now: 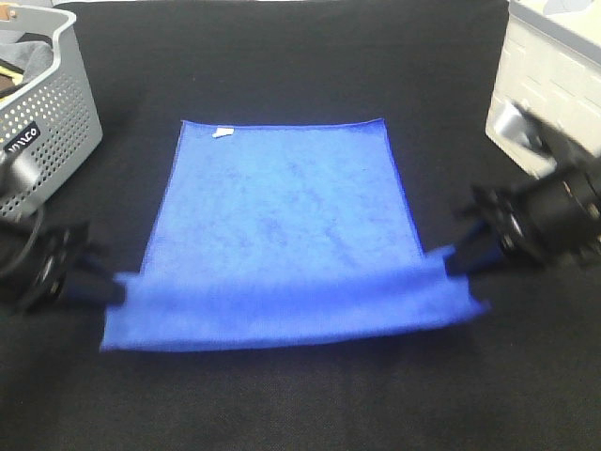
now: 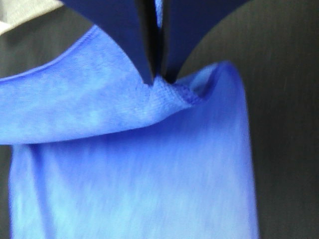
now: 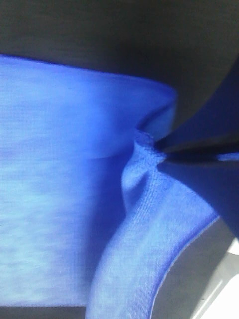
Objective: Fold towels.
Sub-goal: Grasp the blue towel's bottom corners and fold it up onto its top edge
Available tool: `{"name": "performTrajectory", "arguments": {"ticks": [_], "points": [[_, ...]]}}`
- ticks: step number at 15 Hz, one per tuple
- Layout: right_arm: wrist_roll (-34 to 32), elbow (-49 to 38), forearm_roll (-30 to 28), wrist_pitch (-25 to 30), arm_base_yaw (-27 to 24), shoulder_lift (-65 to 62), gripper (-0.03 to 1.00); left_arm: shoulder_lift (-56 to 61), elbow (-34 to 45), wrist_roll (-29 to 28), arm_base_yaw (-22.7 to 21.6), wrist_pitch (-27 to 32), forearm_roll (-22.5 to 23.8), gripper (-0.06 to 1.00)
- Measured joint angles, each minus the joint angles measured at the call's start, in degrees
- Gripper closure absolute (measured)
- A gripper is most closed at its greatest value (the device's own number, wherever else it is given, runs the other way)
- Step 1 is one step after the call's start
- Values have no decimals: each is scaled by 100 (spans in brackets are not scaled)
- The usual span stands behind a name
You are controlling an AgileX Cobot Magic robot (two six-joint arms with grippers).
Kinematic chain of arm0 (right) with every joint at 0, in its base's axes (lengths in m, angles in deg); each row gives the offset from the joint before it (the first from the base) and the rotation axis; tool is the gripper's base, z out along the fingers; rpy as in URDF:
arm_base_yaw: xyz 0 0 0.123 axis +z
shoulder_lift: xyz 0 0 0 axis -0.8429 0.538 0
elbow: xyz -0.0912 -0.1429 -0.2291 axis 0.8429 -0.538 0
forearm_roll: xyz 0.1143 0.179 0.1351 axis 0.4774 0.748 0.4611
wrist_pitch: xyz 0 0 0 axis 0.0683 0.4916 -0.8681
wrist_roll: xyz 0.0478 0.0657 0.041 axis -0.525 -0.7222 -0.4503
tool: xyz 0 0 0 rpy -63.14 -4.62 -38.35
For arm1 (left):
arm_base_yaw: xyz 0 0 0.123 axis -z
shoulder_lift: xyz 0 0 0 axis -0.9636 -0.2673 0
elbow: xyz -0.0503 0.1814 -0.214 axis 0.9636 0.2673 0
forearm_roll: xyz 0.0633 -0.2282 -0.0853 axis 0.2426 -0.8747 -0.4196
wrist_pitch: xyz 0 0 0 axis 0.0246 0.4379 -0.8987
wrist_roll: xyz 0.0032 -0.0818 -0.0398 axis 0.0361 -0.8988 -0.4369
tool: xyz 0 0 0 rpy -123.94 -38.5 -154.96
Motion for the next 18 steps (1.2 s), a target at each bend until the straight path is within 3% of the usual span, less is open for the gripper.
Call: {"name": "performTrajectory", "arguments": {"ticks": [5,7,8,11,14,18], "points": [[-716,2796,-590,498,0,1765,97,-1295,-2498,-1404,-115,11,1387,94],[-1037,3867,-991,647,0,2309,97,-1765,-3352,-1650,-229,69,1673,94],[-1037,3867,-991,647,0,2309,97,-1765,-3352,-1650,-229,69,1673,94],[-1444,5329,-1484,796,0,3128,97,-2527,-4521,-1690,-241,132,1782,94],[-1599,6853,-1730,871,0,4200,97,-3432,-5741,-1690,-241,-223,1793,94],[-1616,8096,-1908,630,0,5277,97,-4675,-7225,-1593,-241,-464,1811,94]]}}
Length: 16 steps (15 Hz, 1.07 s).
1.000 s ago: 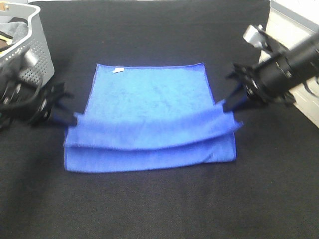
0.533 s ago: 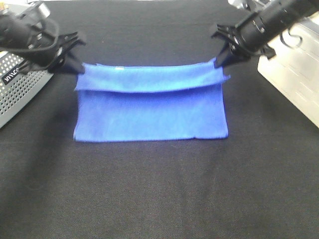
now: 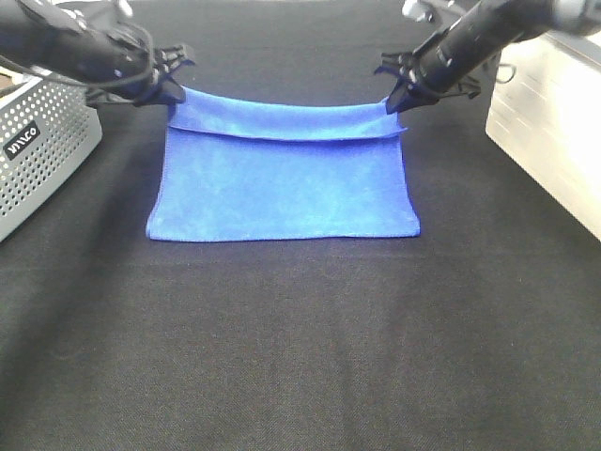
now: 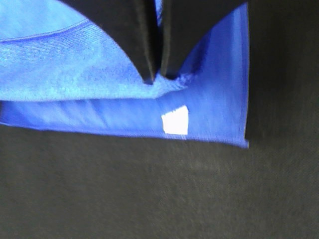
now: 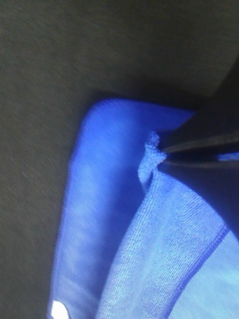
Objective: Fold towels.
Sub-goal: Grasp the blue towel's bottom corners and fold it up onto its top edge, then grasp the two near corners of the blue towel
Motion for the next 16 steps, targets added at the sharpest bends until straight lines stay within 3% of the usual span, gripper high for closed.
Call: {"name": "performTrajectory", "arguments": {"ticks": [4,6,7,9,10,12,14,16], "points": [[0,212,-92,-378,0,441,97,-682,-619,57,0,-11,17,94],[0,212,-115,-435,0,447,83,-728,-625,57,0,-69,17,85],[0,229,-120,-464,0,447,69,-728,-642,57,0,-120,23,74],[0,229,-143,-298,0,435,43,-728,-785,57,0,-46,23,40],[0,229,-298,74,0,344,33,-665,-814,57,0,69,57,21],[0,229,-527,630,0,126,29,-487,-814,57,0,355,235,18],[-143,235,-567,1071,0,-69,29,-321,-837,57,0,779,372,25],[-395,258,-573,1805,0,-132,29,-304,-848,-298,0,1547,630,27]]}}
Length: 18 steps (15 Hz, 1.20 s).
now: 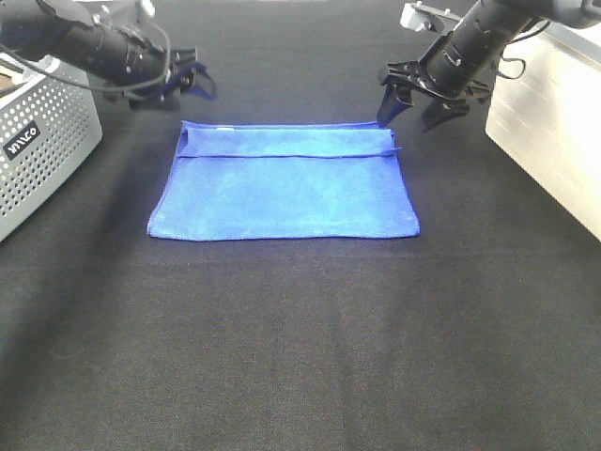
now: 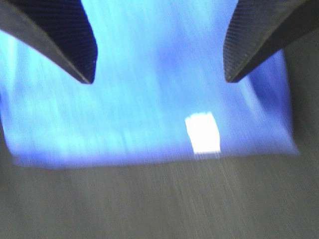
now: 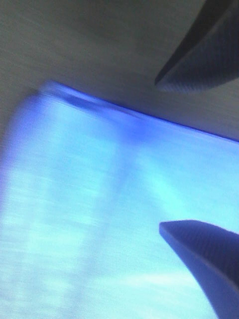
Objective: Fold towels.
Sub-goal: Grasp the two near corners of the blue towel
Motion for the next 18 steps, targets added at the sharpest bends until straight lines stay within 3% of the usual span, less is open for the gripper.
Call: {"name": "performTrajectory", "arguments": {"ticks": [3,7,13,15,18], "points": [[-304,-6,-6,539,0,-23,29,34,6,-865,6,808,802,27],[-355,-693,-17,498,0,-458,29,476,665,-1478,17,928,1318,29],[0,-3627,63,-831,0,-1736,29,1753,3421,-2045,-80,-172,1513,29],[115,-3971,160,-1094,0,-1730,29,1736,3610,-2074,-160,-206,1547,29],[189,-4039,229,-1329,0,-1679,29,1518,3633,-2057,-11,-573,1226,29]]}}
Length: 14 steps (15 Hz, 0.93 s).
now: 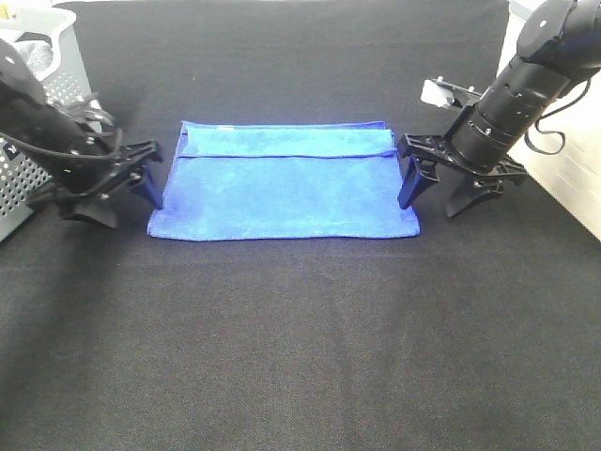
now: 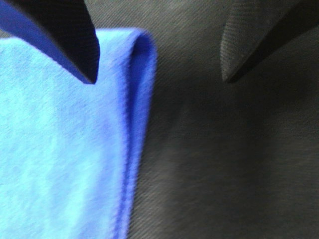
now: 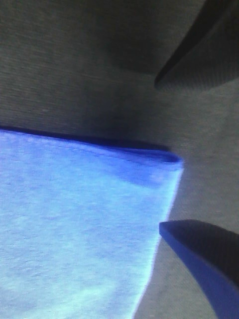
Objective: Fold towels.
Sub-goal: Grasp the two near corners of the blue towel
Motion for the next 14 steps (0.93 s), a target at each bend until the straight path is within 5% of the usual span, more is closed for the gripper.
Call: {"name": "performTrajectory", "arguments": {"ticks": [5,7,9,11,14], "points": [[584,0,888,-86,0,378,30,-246,-80,52,218,-258,-367,29],[722,0,1312,-126,0,470,39,-321,-189,235,327,-258,-458,31],[722,0,1387,-246,0,544,61,-384,-212,309,424,-281,-533,52],[613,0,1238,-269,0,561,89,-418,-212,309,413,-258,-544,86],[367,0,1043,-86,0,550,97,-418,-212,309,327,155,-539,93]]}}
